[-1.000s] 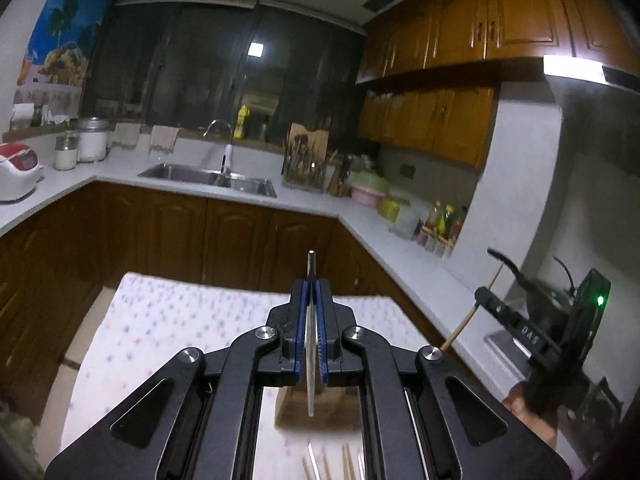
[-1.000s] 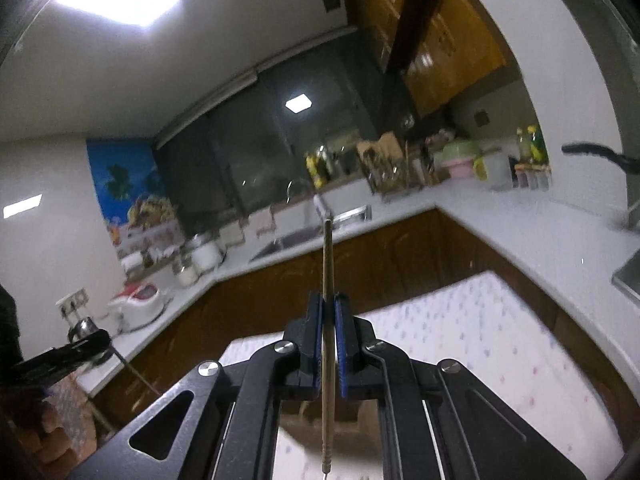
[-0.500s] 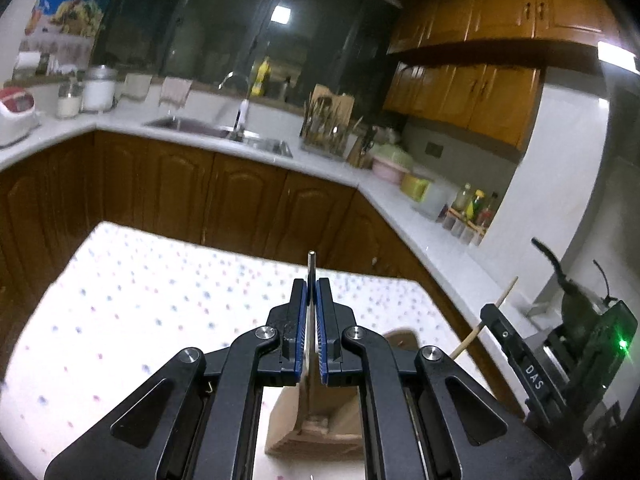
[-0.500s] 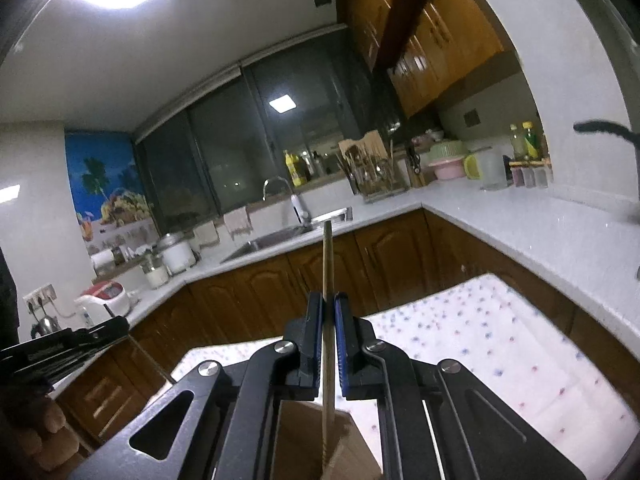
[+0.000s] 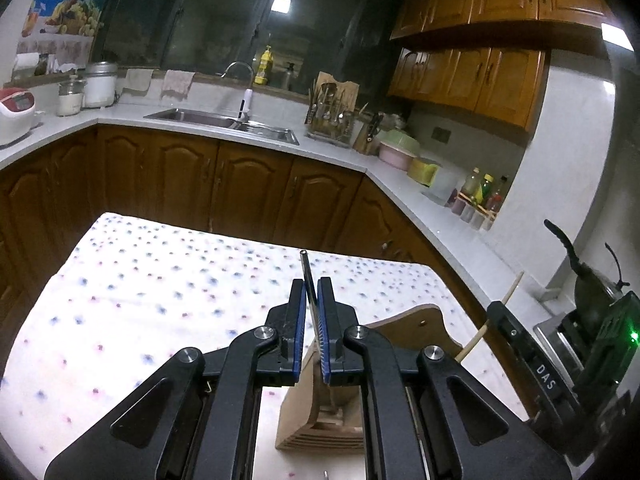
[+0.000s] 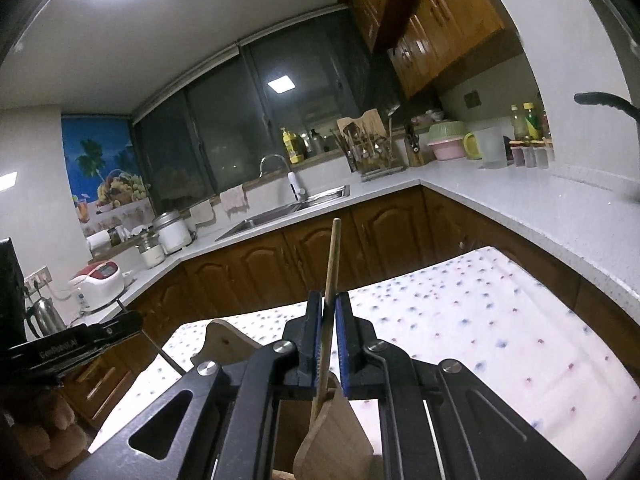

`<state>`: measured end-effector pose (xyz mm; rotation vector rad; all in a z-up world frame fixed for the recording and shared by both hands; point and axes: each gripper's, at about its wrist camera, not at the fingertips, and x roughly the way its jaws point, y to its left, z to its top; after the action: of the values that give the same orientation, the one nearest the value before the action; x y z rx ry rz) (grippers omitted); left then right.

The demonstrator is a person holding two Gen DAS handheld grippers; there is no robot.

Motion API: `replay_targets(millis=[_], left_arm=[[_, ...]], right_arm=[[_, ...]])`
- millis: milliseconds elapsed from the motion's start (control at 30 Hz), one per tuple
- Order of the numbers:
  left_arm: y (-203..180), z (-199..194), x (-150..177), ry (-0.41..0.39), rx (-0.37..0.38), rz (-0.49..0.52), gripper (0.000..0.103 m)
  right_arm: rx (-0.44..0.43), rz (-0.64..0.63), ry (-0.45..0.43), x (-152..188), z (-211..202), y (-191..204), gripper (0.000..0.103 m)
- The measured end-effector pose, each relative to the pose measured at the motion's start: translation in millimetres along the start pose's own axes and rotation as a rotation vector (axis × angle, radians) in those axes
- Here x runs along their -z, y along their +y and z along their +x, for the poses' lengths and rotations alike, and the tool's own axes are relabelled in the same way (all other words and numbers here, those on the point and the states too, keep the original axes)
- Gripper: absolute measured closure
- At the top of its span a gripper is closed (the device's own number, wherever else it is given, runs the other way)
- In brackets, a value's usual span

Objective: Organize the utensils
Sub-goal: 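Withdraw both grippers from the holder back over the remaining utensils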

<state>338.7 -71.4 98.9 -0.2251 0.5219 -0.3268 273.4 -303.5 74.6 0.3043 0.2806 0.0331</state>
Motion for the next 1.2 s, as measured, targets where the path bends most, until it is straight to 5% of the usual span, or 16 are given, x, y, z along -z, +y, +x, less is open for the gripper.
replay_targets(millis=[67, 133, 200, 267, 433, 1200], left_arm=[[1, 0, -2, 0.014, -0.005, -0.006, 0.094], [4, -4, -2, 0.025, 0.002, -0.023, 0.078], [7, -12, -2, 0.015, -0.008, -0.035, 0.056], [9, -26, 0, -0.002, -0.010, -0.041, 0.047], [16, -65, 18, -0.023, -0.033, -0.049, 0.028], [35, -149, 146, 0.151, -0.048, -0.143, 0.025]], right_arm=[[0.007, 0.007, 0.014, 0, 3, -2, 0.091], [-0.012, 0.035, 0.032, -2, 2, -6, 0.085], [-0.019, 0.053, 0.031, -5, -2, -9, 0.059], [-0.031, 0.066, 0.003, -9, -16, -12, 0.029], [-0.056, 0.087, -0.003, -13, -49, -15, 0.011], [-0.020, 0.168, 0.142, 81, -178, -34, 0.006]])
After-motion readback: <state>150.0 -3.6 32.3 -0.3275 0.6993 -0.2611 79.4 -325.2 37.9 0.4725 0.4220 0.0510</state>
